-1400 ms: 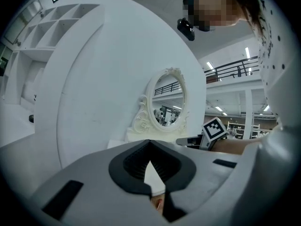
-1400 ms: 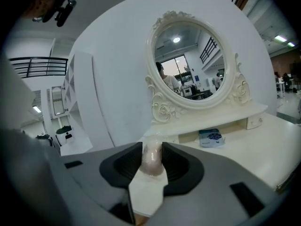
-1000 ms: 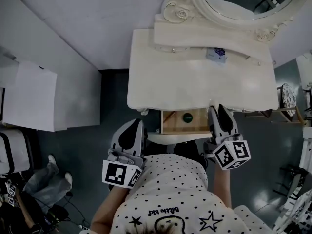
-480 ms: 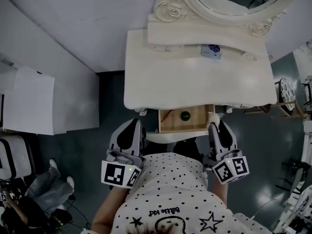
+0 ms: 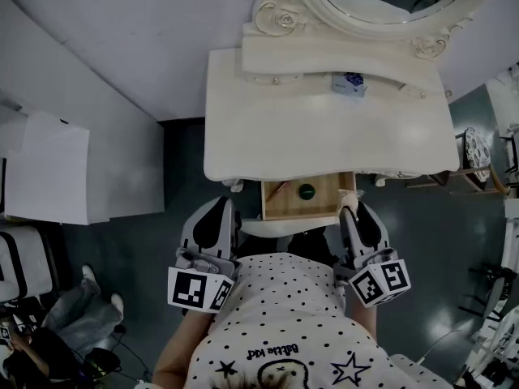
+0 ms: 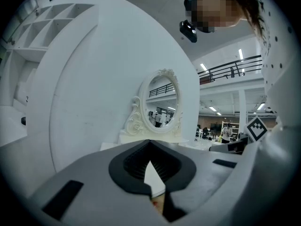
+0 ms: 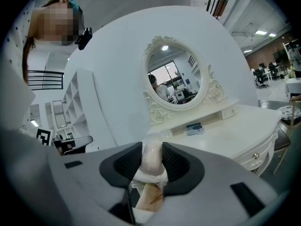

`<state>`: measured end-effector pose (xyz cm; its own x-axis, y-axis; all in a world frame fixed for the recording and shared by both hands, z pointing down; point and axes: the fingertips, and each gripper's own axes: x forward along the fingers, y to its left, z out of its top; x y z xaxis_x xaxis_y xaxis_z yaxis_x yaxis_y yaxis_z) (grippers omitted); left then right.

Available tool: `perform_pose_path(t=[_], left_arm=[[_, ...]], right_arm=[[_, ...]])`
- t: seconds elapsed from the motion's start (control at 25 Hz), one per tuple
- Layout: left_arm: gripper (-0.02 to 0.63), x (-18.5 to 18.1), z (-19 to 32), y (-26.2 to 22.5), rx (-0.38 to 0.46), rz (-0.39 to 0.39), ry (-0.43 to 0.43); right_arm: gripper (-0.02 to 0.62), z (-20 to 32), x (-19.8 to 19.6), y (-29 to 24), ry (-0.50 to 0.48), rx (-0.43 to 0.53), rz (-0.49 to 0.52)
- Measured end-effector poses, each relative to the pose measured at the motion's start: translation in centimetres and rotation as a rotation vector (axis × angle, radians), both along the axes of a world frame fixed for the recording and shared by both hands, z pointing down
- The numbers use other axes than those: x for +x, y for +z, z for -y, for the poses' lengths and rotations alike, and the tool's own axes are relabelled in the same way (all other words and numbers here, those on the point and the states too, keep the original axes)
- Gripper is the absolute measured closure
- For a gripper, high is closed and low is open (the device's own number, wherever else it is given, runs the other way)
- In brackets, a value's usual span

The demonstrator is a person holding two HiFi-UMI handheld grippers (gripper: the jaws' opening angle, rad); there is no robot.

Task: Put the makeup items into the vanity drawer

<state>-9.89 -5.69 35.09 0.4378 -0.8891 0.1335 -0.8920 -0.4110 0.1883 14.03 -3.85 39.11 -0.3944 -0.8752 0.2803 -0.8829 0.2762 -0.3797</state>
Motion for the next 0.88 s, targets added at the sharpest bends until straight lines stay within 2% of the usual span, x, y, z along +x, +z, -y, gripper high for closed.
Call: perform_pose_path(t=[0.4, 0.48, 0.68, 0.88], left_arm=[[0.611, -0.24, -0.30, -0.04, 0.003, 0.000, -0.013], [0.611, -0.19, -0.34, -0.08, 0.006, 0.002, -0.011], [0.611, 0.25, -0.40, -0.18, 0.009, 0.010, 0.006], [0.611, 0.04, -0.66, -0.19, 0.004, 0.005, 0.002]], right_arm=[[0.456, -0.06, -0.53, -0.17, -0.025, 0.009, -0.027], [0.456, -0.06, -0.55, -0.12, -0.030, 0.013, -0.073], [0.457, 0.11, -0.43, 0.17, -0.058, 0.026, -0.284], [0.456, 0.04, -0.82, -0.35, -0.083, 0.040, -0.312]])
